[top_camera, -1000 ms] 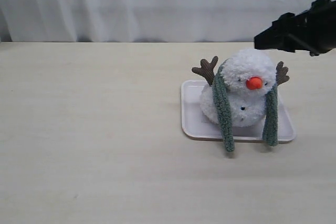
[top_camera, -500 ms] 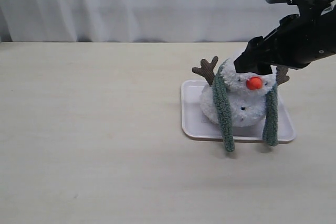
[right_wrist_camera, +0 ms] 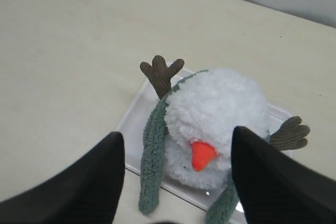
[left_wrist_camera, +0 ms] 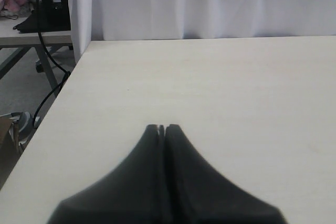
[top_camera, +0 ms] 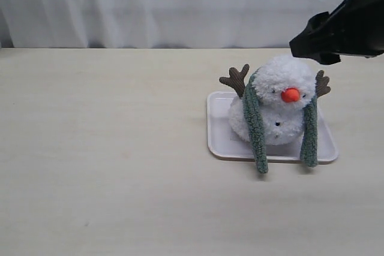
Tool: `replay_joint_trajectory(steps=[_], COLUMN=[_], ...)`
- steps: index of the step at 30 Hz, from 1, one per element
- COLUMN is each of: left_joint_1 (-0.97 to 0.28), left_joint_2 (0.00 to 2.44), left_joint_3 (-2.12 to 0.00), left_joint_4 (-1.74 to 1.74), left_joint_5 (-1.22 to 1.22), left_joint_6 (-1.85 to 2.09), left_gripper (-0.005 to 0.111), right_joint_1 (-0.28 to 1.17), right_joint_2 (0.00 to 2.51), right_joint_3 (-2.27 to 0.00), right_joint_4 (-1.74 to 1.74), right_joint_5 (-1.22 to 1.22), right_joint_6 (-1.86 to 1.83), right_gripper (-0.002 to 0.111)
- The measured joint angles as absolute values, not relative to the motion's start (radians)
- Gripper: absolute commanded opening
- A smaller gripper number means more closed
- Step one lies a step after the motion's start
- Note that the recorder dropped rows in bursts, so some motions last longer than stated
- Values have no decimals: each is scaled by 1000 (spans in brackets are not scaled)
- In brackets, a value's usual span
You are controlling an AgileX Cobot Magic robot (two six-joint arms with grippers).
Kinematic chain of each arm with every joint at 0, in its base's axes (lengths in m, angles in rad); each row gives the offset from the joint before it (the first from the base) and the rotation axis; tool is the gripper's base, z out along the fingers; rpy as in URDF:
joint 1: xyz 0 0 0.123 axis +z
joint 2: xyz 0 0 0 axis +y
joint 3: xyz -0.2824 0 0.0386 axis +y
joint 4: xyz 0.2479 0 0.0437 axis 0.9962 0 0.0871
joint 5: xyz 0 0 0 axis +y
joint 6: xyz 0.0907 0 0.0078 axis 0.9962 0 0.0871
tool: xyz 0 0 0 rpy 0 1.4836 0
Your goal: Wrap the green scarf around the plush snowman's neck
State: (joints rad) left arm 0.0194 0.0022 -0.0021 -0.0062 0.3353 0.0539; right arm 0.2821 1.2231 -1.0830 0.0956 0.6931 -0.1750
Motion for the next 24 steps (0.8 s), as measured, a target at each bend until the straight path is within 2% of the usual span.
replay_joint_trajectory(steps=[6, 12, 16, 20, 24], left_joint_1=[19, 19, 19, 19, 19], left_joint_2=[2, 2, 2, 2, 2], left_joint_3=[-2, -2, -2, -2, -2], left_joint_4=[-6, -6, -6, -6, -6], left_joint_5=[335, 335, 335, 335, 335], left_joint_6=[54, 54, 54, 54, 54], left_gripper=[0, 0, 0, 0, 0], right_joint_1=[278, 238, 236, 236, 236], right_joint_2=[1173, 1187, 1188, 1211, 1277], right_joint_3=[-1069, -934, -809, -664, -544], right_joint_4=[-31, -160, -158, -122, -98], right_joint_5=[807, 825, 698, 460, 220], right_joint_6=[-84, 62, 61, 60, 60], right_gripper=[54, 54, 54, 54, 62])
